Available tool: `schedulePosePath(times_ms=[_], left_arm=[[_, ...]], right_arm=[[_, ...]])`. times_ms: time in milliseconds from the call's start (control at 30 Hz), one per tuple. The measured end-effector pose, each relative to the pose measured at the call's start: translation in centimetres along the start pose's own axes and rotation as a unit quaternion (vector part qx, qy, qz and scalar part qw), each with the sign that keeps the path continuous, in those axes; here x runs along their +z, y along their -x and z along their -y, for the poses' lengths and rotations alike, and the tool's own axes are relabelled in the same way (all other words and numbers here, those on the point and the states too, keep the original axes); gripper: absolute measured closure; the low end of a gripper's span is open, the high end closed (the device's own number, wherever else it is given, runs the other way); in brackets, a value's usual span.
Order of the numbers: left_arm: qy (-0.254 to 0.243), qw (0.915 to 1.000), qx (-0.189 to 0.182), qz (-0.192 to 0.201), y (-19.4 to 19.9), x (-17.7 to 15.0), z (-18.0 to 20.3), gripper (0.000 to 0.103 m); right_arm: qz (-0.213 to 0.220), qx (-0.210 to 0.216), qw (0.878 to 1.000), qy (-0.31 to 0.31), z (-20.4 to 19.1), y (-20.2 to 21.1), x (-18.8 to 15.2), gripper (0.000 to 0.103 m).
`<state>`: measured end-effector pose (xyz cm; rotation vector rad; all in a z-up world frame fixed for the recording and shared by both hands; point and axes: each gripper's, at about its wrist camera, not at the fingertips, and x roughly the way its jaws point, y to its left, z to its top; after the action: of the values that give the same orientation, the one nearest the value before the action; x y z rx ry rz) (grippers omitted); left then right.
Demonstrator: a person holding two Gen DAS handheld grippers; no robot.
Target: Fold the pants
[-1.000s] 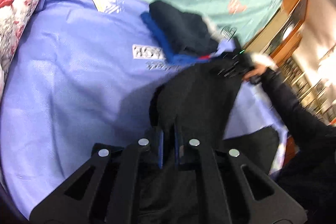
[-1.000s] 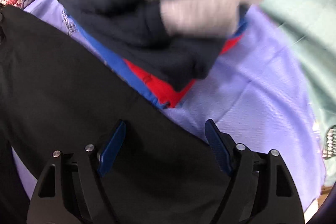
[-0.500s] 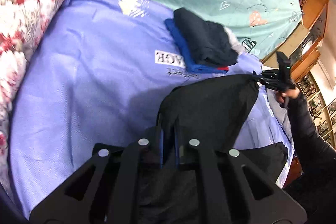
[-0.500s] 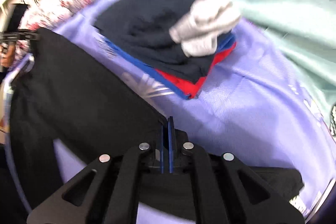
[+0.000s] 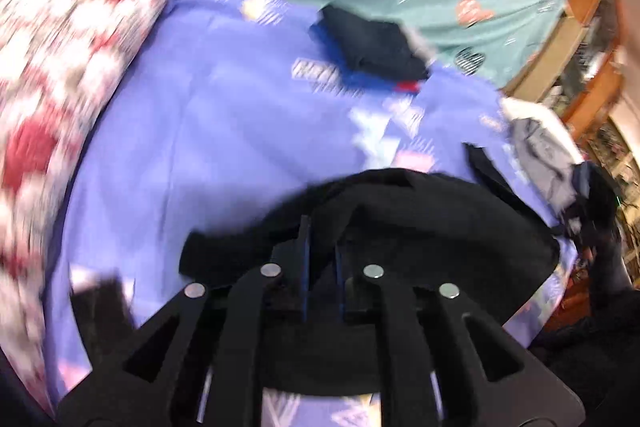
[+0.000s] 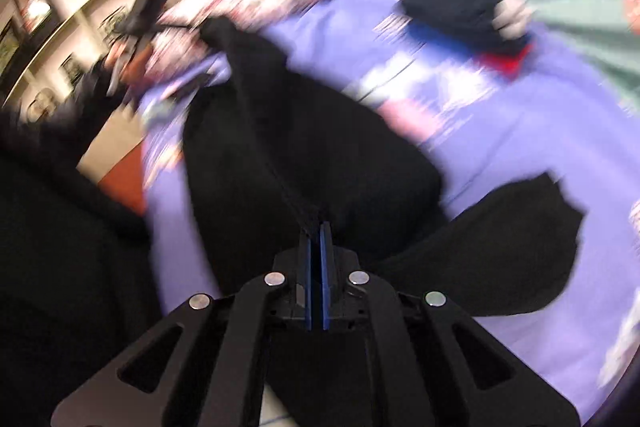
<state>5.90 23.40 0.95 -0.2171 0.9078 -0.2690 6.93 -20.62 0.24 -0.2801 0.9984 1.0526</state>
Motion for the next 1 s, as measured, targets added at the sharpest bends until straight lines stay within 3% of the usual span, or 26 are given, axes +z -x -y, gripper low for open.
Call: schedulePosePath(times_ms=[167, 200, 267, 300, 333, 400, 433, 500, 633, 733, 800, 867, 1000], left_arm=[[0.084, 0.9935, 0.018, -0.075, -3.2, -6.1, -2.6, 0.081], [0.103, 0.9905, 0.028, -0.087, -3.7, -7.0, -3.3, 0.072], [0.140, 0.9868, 0.016, -0.080, -3.4, -8.1, -4.5, 0.071], [0.157, 0.9849, 0.008, -0.072, -2.9, -8.5, -4.9, 0.066], [0.171, 0.9828, 0.008, -0.070, -2.3, -8.9, -5.2, 0.050], [0.189, 0.9801, 0.010, -0.059, -1.3, -9.5, -5.3, 0.035], [0.191, 0.9797, 0.033, -0.052, -0.6, -9.6, -5.1, 0.024], [0.191, 0.9786, 0.060, -0.045, 0.3, -9.5, -4.8, 0.022], [0.238, 0.9695, 0.045, -0.040, 1.4, -8.7, -4.8, 0.019], [0.272, 0.9580, 0.059, -0.067, 0.2, -8.2, -4.4, 0.019], [0.306, 0.9487, 0.037, -0.070, -0.3, -7.9, -4.6, 0.019], [0.325, 0.9425, 0.038, -0.067, -0.6, -7.3, -4.9, 0.019], [0.343, 0.9295, 0.117, -0.070, -1.9, -6.7, -5.9, 0.019]], right_arm=[[-0.041, 0.019, 0.996, -0.071, -1.3, -5.4, -5.6, 0.099], [-0.041, 0.018, 0.996, -0.082, -1.1, -5.9, -5.8, 0.099], [-0.037, 0.008, 0.994, -0.098, -0.9, -5.9, -5.5, 0.095], [-0.033, -0.001, 0.994, -0.103, -0.6, -6.2, -5.0, 0.079], [-0.025, -0.032, 0.994, -0.099, -0.9, -5.8, -4.6, 0.059], [-0.009, -0.052, 0.995, -0.087, -1.5, -5.1, -4.4, 0.054], [0.001, -0.047, 0.996, -0.080, -1.9, -4.7, -4.1, 0.054], [0.016, -0.055, 0.996, -0.075, -2.2, -4.2, -3.9, 0.053], [0.055, -0.083, 0.990, -0.102, -1.4, -2.7, -3.8, 0.051], [0.079, -0.093, 0.984, -0.131, -0.3, -2.1, -4.3, 0.050], [0.097, -0.101, 0.978, -0.152, 0.4, -1.8, -4.8, 0.050], [0.126, -0.105, 0.971, -0.173, 0.9, -1.0, -5.2, 0.050], [0.165, -0.115, 0.960, -0.196, 1.3, 0.2, -5.7, 0.050]])
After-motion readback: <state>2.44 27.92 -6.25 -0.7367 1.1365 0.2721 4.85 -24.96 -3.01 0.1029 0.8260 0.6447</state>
